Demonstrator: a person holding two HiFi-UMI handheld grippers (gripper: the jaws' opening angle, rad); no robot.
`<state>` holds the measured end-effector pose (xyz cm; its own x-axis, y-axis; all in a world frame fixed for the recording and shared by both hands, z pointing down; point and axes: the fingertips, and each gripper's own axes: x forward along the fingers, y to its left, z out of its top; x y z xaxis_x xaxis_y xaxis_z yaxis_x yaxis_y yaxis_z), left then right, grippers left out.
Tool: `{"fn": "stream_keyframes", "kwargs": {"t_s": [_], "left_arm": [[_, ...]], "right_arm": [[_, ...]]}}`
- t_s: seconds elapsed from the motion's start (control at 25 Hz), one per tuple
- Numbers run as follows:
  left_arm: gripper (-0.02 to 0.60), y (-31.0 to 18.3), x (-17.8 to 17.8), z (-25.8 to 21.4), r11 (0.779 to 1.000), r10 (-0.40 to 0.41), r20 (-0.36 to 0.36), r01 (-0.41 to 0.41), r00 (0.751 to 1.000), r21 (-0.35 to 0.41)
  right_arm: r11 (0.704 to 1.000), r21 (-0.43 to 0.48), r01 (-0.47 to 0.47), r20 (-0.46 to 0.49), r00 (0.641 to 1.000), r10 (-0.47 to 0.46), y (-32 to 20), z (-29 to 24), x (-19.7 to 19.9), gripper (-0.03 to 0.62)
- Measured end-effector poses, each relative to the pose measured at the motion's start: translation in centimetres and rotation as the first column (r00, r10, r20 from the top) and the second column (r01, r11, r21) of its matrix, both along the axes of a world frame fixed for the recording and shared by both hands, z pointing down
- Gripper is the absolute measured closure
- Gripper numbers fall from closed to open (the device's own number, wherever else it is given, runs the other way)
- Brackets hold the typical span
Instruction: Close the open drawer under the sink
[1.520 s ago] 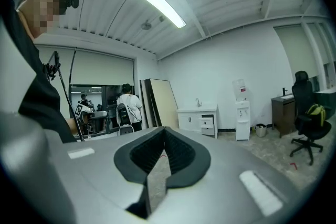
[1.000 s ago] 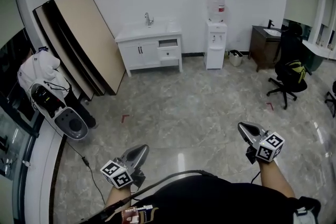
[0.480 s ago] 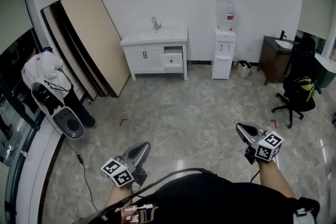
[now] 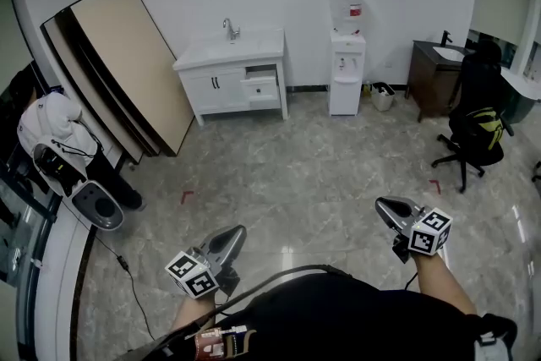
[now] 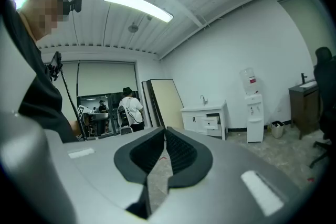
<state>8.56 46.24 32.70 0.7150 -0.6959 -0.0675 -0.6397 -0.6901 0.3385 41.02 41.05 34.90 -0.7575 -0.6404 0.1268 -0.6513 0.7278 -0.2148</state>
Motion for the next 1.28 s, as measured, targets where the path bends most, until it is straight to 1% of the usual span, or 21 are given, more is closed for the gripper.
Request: {"fn": "stream_keyframes", "kwargs": {"t_s": [0.12,0.28,0.4,0.48,0.64,0.84,0.96,1.08,1.28], "left_arm": [[0.581,-3.2,-1.3,0.6,1.0,0.026,-0.015,-0.025,1.0,0.009],[0.581,-8.3,-3.5,0.6,0.996,0.08,-0.032,-0.079,0.996,0.036],[0.581,-12.1,-6.5,-0.4,0.992,0.114,-0.015,-0.113,0.993,0.059],[0.581,-14.6,-8.6,-1.1,0.987,0.138,-0.01,-0.137,0.99,0.079],[0.581,-19.5,-12.8,-1.8,0.982,0.17,-0.005,-0.169,0.985,0.088],[0.581,-24.0,-16.7,-0.7,0.98,0.194,-0.008,-0.193,0.981,0.052],[0.581,-26.5,-18.1,-0.5,0.98,0.194,-0.007,-0.193,0.981,0.047],[0.581,-28.4,-19.0,0.1,0.981,0.191,-0.014,-0.191,0.981,0.031],[0.581,-31.8,-19.1,0.9,0.984,0.177,-0.027,-0.177,0.984,0.009]], "right_arm": [[1.0,0.009,-0.025,-0.024,0.999,0.025,-2.1,0.2,-1.0,0.592],[0.996,0.031,-0.078,-0.04,0.996,0.08,-5.6,-0.6,-2.9,0.591],[0.992,0.069,-0.105,-0.06,0.992,0.109,-8.2,-1.9,-5.8,0.591],[0.987,0.087,-0.134,-0.057,0.989,0.139,-9.9,-3.1,-7.4,0.591],[0.978,0.073,-0.198,-0.052,0.978,0.202,-13.9,-3.5,-10.7,0.592],[0.976,0.038,-0.216,-0.067,0.974,0.218,-17.1,-2.1,-15.1,0.592],[0.976,0.028,-0.216,-0.075,0.973,0.218,-19.2,-1.9,-16.7,0.591],[0.976,0.02,-0.216,-0.08,0.973,0.217,-21.3,-1.9,-17.4,0.591],[0.982,0.0,-0.19,-0.079,0.979,0.19,-26.0,-1.2,-17.8,0.591]]}}
